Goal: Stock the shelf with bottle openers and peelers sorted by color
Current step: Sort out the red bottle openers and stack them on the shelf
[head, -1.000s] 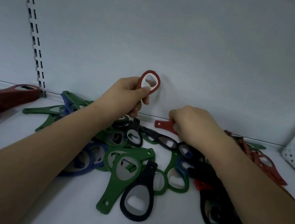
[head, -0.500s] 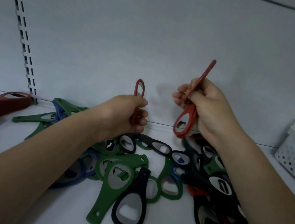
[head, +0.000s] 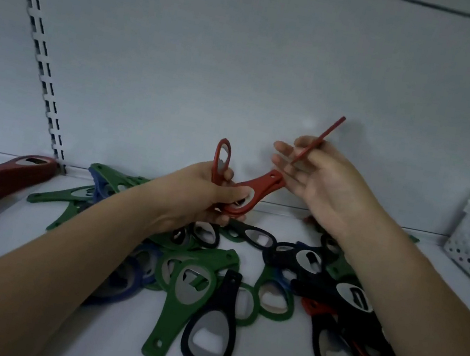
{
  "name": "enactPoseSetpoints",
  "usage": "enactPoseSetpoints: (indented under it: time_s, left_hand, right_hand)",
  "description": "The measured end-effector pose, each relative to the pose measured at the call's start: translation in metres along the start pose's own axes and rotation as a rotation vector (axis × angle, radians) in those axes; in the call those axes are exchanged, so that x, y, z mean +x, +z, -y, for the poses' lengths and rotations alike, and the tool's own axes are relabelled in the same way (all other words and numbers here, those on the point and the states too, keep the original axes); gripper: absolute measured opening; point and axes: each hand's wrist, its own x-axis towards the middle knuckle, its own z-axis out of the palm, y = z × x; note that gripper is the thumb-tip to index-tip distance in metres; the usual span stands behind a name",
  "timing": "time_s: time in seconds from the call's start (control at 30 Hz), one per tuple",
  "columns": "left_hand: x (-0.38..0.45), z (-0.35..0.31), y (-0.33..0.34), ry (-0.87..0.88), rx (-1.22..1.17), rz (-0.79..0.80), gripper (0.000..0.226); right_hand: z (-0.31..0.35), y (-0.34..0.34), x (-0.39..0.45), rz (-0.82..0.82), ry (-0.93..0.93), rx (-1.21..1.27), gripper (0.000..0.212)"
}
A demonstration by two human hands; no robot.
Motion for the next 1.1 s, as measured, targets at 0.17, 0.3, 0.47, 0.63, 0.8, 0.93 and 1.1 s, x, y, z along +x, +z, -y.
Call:
enactPoseSetpoints:
  time_s: [0.17,0.3,0.47,0.63,0.8,0.93,1.1]
  left_hand:
    - [-0.002,0.002,0.002,-0.044,0.065,0.014,0.023]
    - [-0.005,-0.002,0.006,-0.098,-0.059,0.005,0.015]
    - [-0.006,-0.005,0.010,-0.142,-0.190,0.012,0.023]
    - [-0.005,-0.002,0.013,-0.085,-0.115,0.024,0.040]
    - [-0.004,0.002,0.010,-0.008,0.006,-0.050,0.013]
    - [-0.005,0.000,0.007,-0.042,0.011,-0.016,0.016]
    - [-0.008,0.000,0.011,-0.006,0.066,0.137,0.023]
  right_hand:
    - [0.007,-0.013,-0.002,-0.185,-0.159,-0.703,0.014]
    - [0.009,-0.007,-0.009,-0.074,0.012,-0.679,0.016]
    - [-0.008,0.009,-0.012,0.026,0.078,-0.794,0.012]
    - [-0.021,0.014,-0.010,0.048,0.099,-0.979,0.023]
    - [-0.015,0.019,-0.017,0.134,0.147,-0.928,0.023]
    - [0.003,0.013,-0.019,0.030,0.003,-0.998,0.029]
    - [-0.001,0.005,-0.008,0.039,-0.074,-0.892,0.034]
